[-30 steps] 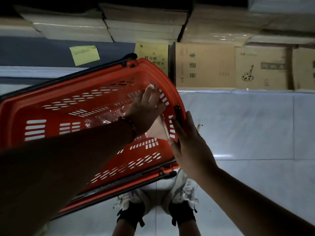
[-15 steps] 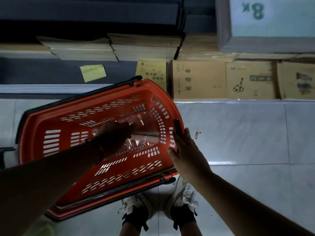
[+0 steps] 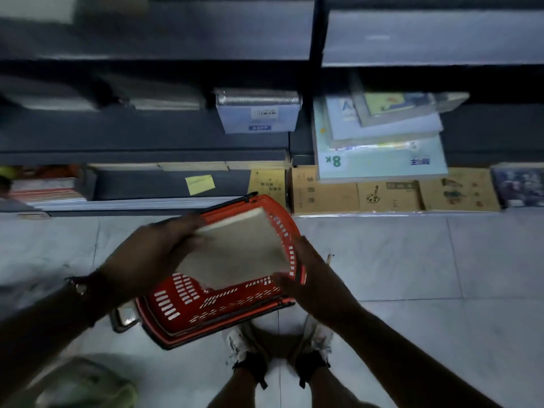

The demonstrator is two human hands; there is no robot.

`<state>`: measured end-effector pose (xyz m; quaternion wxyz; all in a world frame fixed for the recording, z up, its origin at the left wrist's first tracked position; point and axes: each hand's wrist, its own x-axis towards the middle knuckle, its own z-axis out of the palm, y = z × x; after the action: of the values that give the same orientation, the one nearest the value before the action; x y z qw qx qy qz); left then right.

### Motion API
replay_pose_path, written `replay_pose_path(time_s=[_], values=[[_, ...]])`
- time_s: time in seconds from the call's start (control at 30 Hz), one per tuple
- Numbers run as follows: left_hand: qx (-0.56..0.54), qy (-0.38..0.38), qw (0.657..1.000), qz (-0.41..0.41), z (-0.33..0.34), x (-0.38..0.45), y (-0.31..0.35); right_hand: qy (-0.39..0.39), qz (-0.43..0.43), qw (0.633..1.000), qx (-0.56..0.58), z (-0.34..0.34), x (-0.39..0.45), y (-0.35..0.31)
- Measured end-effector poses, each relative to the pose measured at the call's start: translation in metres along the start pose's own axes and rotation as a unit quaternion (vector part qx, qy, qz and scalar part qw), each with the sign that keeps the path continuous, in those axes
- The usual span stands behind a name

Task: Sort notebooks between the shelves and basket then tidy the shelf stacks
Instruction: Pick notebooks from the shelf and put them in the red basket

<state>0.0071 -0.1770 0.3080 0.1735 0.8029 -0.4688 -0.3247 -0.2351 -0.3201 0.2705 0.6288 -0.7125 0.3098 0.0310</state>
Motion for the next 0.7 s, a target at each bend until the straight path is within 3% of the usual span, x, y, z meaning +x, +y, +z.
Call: replay_pose_path(time_s=[0.1, 0.2, 0.37, 0.53, 0.63, 0.7], values=[[-0.057, -0.007, 0.998, 0.011, -0.061, -0.02, 0.054, 0.022, -0.022, 0.998, -0.052, -0.026, -0.023, -0.062], [-0.159, 0.042, 0.986, 0.03, -0.097, -0.031, 0.1, 0.091, -0.022, 0.992, -0.085, -0.053, -0.05, -0.113], [-0.243, 0.09, 0.961, 0.095, -0.151, -0.059, 0.181, 0.175, -0.021, 0.984, -0.004, -0.099, -0.113, -0.2], [-0.232, 0.184, 0.945, 0.136, -0.193, -0.095, 0.238, 0.248, -0.09, 0.963, 0.046, -0.121, -0.173, -0.259], [-0.314, 0.261, 0.906, 0.112, -0.202, -0.114, 0.26, 0.278, -0.118, 0.948, 0.098, -0.135, -0.202, -0.286], [-0.375, 0.247, 0.89, 0.075, -0.199, -0.127, 0.273, 0.295, -0.136, 0.935, 0.143, -0.143, -0.217, -0.302]])
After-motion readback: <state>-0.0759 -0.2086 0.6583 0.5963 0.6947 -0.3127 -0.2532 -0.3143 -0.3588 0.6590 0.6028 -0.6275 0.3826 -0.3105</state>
